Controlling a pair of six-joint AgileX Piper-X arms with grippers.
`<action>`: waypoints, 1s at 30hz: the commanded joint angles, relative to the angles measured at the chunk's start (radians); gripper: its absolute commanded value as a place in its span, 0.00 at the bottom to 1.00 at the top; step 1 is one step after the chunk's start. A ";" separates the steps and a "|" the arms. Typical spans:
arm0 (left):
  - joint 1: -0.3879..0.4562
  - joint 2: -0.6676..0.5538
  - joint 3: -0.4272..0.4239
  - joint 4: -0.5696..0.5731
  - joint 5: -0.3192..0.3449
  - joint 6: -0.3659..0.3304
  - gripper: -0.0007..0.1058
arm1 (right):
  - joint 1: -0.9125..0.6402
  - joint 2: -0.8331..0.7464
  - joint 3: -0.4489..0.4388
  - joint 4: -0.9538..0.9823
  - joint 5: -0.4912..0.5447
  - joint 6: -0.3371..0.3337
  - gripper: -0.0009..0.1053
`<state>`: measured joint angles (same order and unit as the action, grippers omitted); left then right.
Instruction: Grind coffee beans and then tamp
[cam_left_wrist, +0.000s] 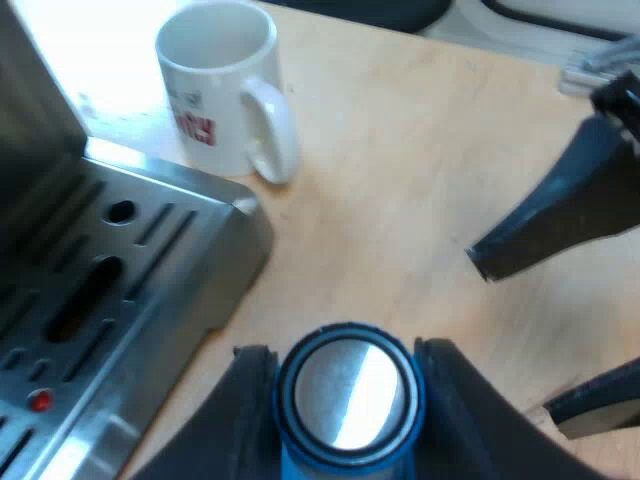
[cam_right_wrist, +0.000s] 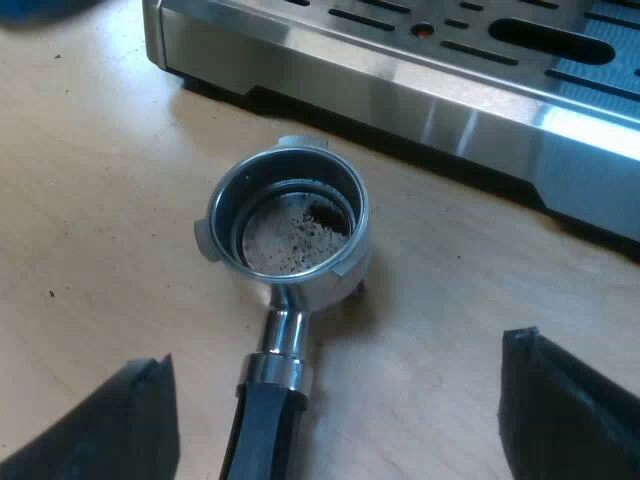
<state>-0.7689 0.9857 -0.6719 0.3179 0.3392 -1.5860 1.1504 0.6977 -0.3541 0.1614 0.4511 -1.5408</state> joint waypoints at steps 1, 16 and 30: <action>-0.021 0.036 -0.010 -0.051 -0.022 -0.003 0.14 | -0.005 -0.006 -0.003 -0.008 0.007 -0.003 0.64; -0.025 0.202 -0.010 -0.100 -0.075 0.111 0.14 | -0.005 -0.006 -0.003 -0.008 0.005 -0.003 0.64; -0.024 0.314 -0.010 -0.123 -0.074 0.111 0.14 | -0.005 -0.006 -0.003 -0.008 0.005 -0.003 0.64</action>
<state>-0.7915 1.3013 -0.6744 0.2160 0.2754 -1.4831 1.1504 0.6977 -0.3541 0.1614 0.4529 -1.5408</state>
